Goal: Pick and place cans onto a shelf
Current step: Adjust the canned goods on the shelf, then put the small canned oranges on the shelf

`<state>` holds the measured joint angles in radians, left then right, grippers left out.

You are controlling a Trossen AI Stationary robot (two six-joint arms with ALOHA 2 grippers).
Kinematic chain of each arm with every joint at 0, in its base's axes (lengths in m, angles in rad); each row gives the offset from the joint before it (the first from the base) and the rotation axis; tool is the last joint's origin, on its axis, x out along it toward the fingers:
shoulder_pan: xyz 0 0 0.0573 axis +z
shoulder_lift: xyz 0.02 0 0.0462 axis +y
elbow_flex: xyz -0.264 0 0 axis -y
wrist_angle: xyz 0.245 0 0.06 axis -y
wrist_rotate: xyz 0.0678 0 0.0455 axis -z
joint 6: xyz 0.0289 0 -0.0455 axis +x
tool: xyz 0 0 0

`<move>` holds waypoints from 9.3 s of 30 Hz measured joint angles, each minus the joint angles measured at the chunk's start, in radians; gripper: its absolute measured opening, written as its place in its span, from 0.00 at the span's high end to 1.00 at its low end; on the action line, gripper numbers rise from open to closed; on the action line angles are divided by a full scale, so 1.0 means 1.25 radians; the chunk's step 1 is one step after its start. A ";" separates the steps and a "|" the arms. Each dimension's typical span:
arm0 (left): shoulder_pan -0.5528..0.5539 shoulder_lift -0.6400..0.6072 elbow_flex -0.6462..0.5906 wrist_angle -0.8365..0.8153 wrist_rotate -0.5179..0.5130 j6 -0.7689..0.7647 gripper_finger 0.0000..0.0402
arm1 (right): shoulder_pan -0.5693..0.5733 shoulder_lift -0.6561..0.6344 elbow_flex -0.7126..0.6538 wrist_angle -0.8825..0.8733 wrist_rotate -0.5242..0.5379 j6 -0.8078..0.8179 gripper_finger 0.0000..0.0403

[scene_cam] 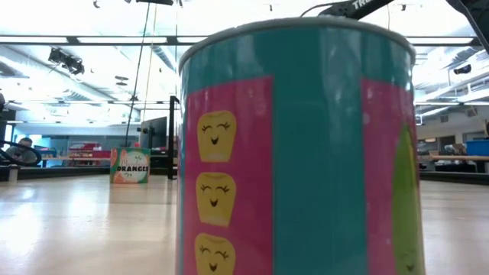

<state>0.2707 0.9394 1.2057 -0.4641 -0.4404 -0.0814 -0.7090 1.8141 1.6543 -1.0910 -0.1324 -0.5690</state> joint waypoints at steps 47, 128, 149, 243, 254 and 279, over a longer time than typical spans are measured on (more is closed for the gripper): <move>0.000 0.000 0.000 0.002 0.000 -0.009 0.24 | -0.012 -0.002 -0.013 -0.040 0.023 -0.122 0.07; 0.000 0.001 -0.001 -0.029 0.090 -0.071 0.24 | 0.086 0.078 0.067 0.144 -0.007 0.011 0.07; 0.000 0.002 -0.001 -0.014 0.075 -0.075 0.24 | 0.077 0.095 0.045 0.218 -0.144 0.126 0.07; -0.231 -0.002 -0.352 -0.245 0.086 -0.394 0.26 | 0.433 -0.340 0.210 -0.134 0.155 0.498 0.07; -0.159 0.067 -0.373 -0.289 0.137 -0.323 0.08 | 0.434 -0.340 0.209 -0.178 0.155 0.472 0.07; -0.058 0.252 -0.370 -0.198 0.266 -0.082 0.04 | 0.324 -0.339 0.209 -0.110 0.175 0.479 0.07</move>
<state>0.1983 1.2540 0.7433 -0.7111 -0.1077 -0.1844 -0.3038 1.3903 1.9152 -1.2285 0.0860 0.0296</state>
